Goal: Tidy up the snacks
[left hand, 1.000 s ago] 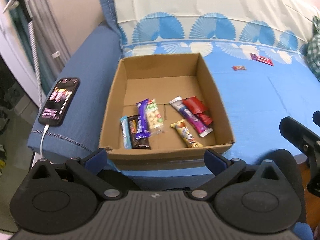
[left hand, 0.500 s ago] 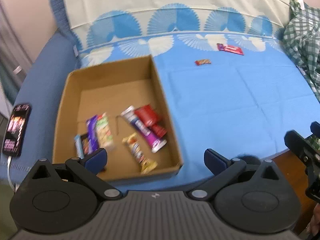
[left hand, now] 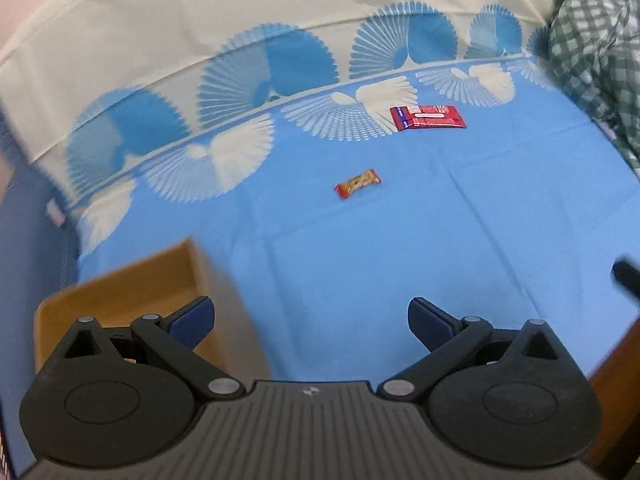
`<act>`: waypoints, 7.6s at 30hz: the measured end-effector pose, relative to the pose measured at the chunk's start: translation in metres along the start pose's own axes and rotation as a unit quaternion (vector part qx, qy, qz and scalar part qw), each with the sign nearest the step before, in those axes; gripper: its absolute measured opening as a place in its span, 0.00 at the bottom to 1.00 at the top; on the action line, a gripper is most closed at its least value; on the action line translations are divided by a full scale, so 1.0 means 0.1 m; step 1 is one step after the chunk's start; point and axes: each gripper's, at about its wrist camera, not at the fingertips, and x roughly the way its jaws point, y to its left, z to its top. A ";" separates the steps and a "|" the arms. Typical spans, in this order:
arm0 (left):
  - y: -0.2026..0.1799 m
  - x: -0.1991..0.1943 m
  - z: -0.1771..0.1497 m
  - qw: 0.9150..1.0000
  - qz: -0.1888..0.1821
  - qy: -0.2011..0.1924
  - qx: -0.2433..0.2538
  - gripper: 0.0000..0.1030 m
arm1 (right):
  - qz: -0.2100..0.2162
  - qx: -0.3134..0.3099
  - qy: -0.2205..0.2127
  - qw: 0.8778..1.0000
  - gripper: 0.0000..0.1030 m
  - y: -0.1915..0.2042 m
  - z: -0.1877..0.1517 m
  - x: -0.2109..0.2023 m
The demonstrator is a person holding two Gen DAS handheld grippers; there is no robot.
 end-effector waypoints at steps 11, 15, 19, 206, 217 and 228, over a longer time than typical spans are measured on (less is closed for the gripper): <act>-0.12 2.23 1.03 0.998 -0.041 0.035 0.032 1.00 | 0.018 -0.131 0.086 0.987 0.99 -0.40 0.43 3.12; -0.18 2.74 1.19 0.996 -0.057 0.040 0.051 1.00 | 0.021 -0.111 0.109 0.988 0.99 -0.40 0.43 3.97; -0.19 3.00 1.28 0.995 -0.076 0.033 0.047 1.00 | 0.015 -0.145 0.100 0.984 0.99 -0.35 0.35 4.43; 2.30 -0.57 -2.68 0.974 0.052 0.030 -0.219 1.00 | 0.187 -0.012 0.138 0.973 0.93 3.32 -0.55 -0.29; 1.88 -1.36 -3.13 0.972 0.077 -0.002 -0.223 1.00 | 0.166 -0.050 0.083 0.981 0.99 3.25 -0.83 -1.30; 1.61 -1.86 -3.41 0.969 0.105 -0.038 -0.222 1.00 | 0.167 -0.072 0.032 0.983 0.99 3.12 -0.97 -1.85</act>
